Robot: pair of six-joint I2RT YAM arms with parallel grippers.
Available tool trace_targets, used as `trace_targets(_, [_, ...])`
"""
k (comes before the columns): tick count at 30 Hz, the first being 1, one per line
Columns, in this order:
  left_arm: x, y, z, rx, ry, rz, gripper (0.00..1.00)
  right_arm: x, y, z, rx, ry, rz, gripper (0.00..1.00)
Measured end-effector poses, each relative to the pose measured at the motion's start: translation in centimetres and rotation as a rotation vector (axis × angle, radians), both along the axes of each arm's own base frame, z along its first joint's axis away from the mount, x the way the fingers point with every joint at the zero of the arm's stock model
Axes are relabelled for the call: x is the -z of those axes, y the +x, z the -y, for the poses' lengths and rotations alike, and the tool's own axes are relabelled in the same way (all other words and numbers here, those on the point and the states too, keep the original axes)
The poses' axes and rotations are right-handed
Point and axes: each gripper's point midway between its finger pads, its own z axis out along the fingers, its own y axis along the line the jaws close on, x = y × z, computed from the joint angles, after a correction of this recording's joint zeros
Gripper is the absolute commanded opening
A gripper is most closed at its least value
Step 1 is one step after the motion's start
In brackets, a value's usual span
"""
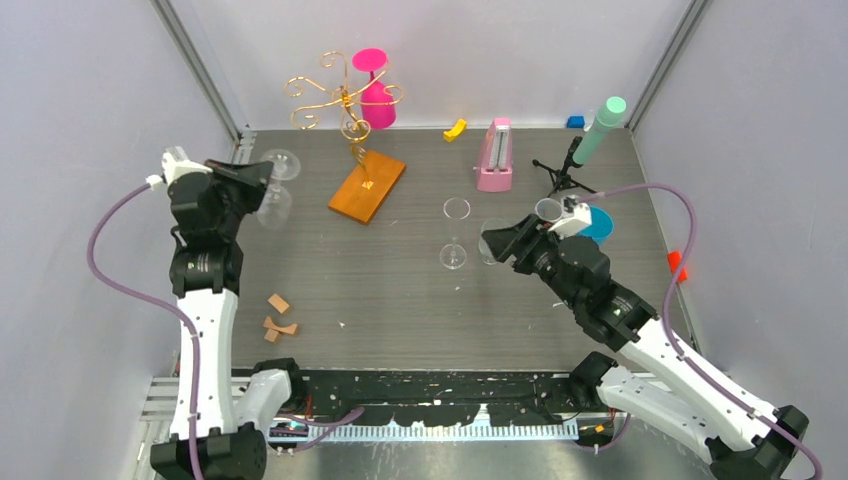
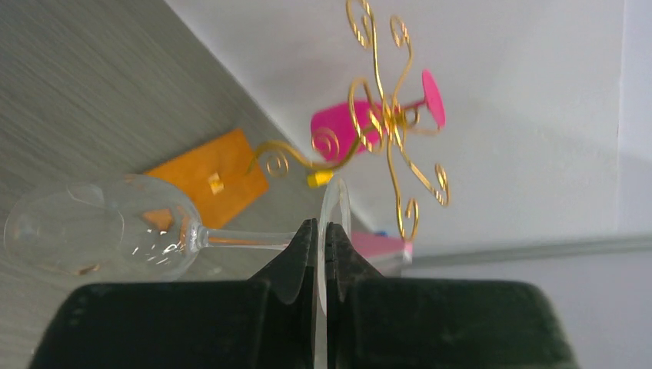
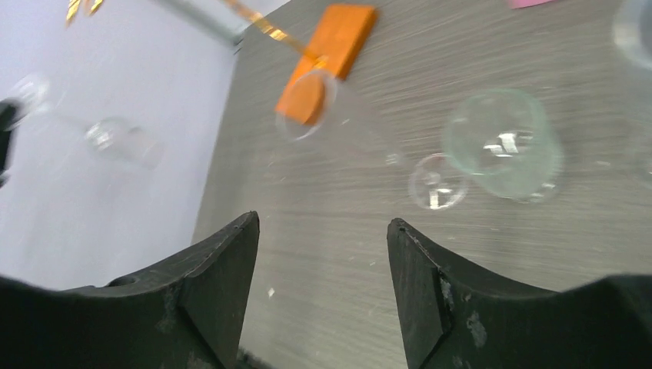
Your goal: Take the wine glass off the wine glass rack
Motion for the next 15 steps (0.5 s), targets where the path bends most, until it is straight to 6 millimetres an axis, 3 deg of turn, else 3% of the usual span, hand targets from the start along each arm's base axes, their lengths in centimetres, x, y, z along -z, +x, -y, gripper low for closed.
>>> trace_targets(8, [4.0,-4.5,6.6,0.268,-0.029,-0.087,0.0,-2.8,-2.2,-7.7,-0.44,0.081,0.134,0.7])
trace_targets(15, [6.7,-7.0,10.6,0.431,-0.173,-0.123,0.0,-4.7,-3.8,-11.0,-0.646,0.151,0.31,0.69])
